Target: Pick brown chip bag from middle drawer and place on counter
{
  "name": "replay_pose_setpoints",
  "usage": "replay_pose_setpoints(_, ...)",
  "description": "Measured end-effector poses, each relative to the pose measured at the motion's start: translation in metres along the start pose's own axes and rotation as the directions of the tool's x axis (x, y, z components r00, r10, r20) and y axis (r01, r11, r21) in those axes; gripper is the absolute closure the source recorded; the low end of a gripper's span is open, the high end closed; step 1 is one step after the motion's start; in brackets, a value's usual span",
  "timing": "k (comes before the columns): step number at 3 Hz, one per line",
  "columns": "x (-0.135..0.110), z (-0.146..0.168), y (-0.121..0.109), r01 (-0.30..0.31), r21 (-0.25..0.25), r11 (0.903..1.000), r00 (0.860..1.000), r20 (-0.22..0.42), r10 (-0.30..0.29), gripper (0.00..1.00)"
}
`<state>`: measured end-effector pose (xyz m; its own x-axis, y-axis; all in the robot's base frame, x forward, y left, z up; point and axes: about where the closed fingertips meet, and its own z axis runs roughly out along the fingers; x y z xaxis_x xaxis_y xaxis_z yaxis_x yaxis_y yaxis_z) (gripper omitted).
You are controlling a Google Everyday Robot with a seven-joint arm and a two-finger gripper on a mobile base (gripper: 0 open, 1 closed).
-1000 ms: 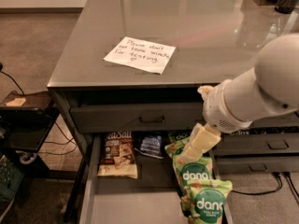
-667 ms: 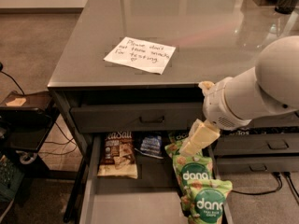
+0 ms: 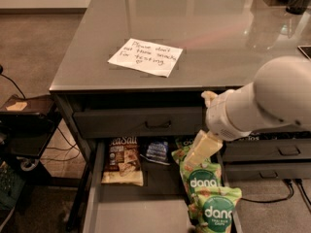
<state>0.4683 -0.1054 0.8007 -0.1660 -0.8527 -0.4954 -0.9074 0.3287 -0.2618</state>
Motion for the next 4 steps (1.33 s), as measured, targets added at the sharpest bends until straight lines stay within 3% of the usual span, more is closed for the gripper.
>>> replay_pose_setpoints(1, 0.014, 0.066, 0.01, 0.009, -0.017, 0.9998, 0.999, 0.036, -0.009, 0.0)
replay_pose_setpoints(3, 0.005, 0.192, 0.027, -0.003, -0.015, 0.9999, 0.992, 0.124, 0.005, 0.0)
replay_pose_setpoints(4, 0.002, 0.242, 0.04, -0.034, -0.042, 0.9985, 0.989, 0.144, 0.04, 0.0)
